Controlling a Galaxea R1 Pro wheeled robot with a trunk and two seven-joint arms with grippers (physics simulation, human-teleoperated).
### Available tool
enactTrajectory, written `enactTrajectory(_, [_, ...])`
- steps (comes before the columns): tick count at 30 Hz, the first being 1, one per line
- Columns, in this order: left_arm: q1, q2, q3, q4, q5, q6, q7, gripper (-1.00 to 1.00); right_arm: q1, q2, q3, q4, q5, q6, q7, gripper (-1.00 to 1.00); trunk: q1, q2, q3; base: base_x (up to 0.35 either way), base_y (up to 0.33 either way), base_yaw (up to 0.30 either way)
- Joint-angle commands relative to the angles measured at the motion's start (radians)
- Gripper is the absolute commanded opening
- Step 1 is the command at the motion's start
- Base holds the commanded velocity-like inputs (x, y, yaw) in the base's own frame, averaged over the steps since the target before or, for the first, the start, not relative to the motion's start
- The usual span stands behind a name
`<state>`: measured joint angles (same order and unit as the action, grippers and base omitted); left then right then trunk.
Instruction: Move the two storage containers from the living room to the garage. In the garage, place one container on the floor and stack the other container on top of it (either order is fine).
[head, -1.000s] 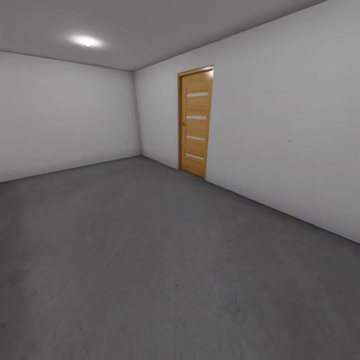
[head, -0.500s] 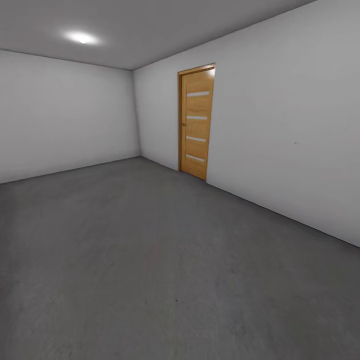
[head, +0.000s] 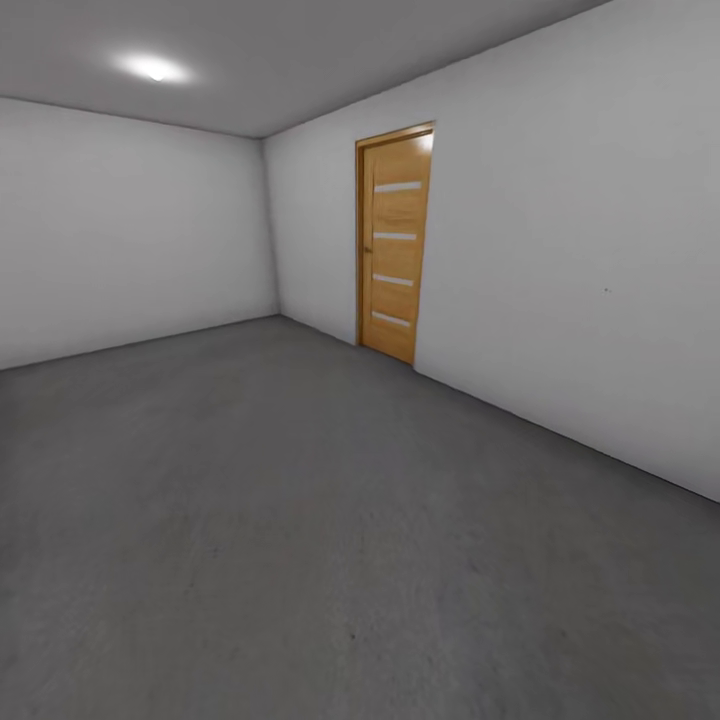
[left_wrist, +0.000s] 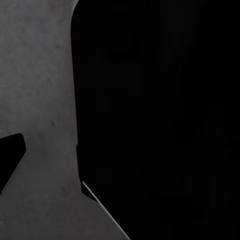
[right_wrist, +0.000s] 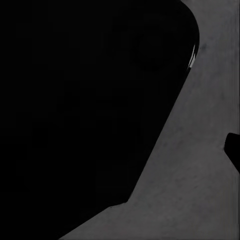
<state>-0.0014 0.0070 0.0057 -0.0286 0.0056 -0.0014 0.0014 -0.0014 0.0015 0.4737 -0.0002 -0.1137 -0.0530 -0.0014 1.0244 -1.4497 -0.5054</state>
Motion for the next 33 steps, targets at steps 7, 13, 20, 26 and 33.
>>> enactTrajectory(7, [0.000, -0.001, 0.000, -0.001, 0.001, 0.000, 0.000, 1.00, 0.000, 0.000, 0.009, 0.000, -0.011, -0.002, 0.000, 1.00, 0.001, 0.000, -0.001, 0.321, 0.000, 0.000])
enactTrajectory(13, [0.000, -0.001, 0.000, -0.001, 0.001, 0.000, 0.000, 1.00, 0.000, 0.000, 0.010, 0.000, -0.011, -0.002, 0.000, 1.00, 0.001, 0.000, -0.001, 0.322, 0.000, 0.000])
enactTrajectory(20, [0.000, -0.001, 0.000, -0.001, 0.002, 0.001, 0.000, 1.00, 0.000, 0.000, 0.010, 0.000, -0.011, -0.002, 0.000, 1.00, 0.001, 0.000, -0.001, 0.322, 0.000, 0.000])
enactTrajectory(26, [0.000, 0.001, 0.000, -0.001, 0.002, 0.003, 0.000, 1.00, 0.000, 0.000, 0.009, 0.000, -0.011, -0.002, 0.000, 1.00, 0.001, 0.000, -0.001, 0.322, 0.000, 0.000])
enactTrajectory(33, [0.000, 0.001, 0.001, -0.001, 0.024, 0.002, -0.001, 1.00, 0.000, 0.002, 0.010, 0.000, -0.010, -0.002, 0.000, 1.00, 0.001, 0.000, -0.001, 0.322, 0.000, 0.000])
